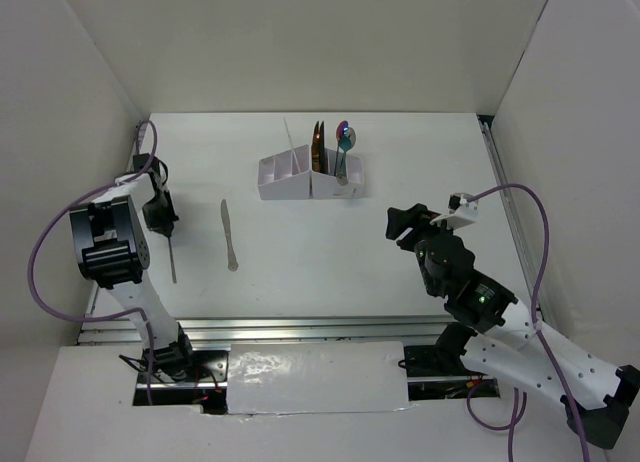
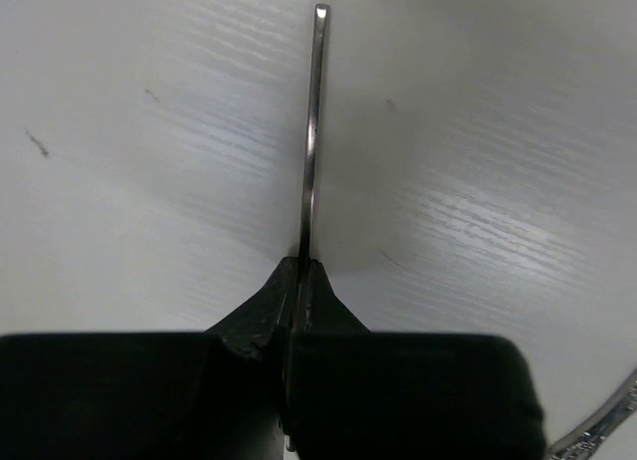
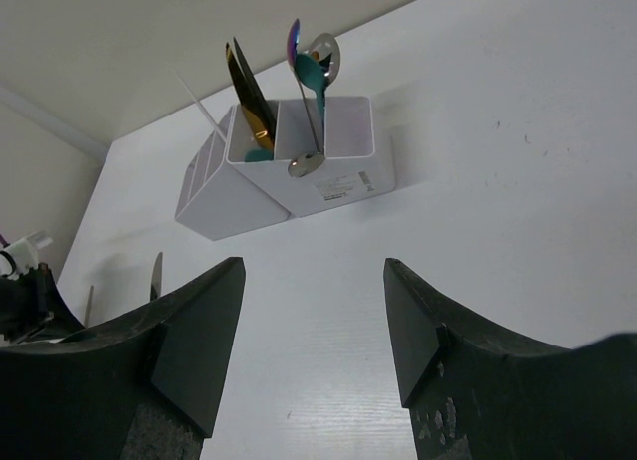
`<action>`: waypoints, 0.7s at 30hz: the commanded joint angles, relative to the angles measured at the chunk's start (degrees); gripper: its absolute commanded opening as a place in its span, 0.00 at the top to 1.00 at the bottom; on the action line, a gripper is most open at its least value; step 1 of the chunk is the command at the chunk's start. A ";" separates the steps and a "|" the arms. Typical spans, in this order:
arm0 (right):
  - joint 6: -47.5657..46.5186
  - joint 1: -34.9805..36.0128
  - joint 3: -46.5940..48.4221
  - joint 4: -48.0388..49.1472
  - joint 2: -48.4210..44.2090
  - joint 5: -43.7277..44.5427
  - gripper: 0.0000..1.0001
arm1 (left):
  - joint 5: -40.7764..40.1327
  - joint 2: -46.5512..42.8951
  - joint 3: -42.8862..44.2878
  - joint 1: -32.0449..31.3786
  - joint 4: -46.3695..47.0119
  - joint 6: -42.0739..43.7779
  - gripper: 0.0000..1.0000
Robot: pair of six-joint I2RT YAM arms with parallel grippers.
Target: Sort the eating utensils into containers
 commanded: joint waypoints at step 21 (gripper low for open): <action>-0.67 0.92 5.06 -2.36 1.34 2.26 0.34 | 30.34 -19.56 21.15 -12.54 8.91 -2.88 1.00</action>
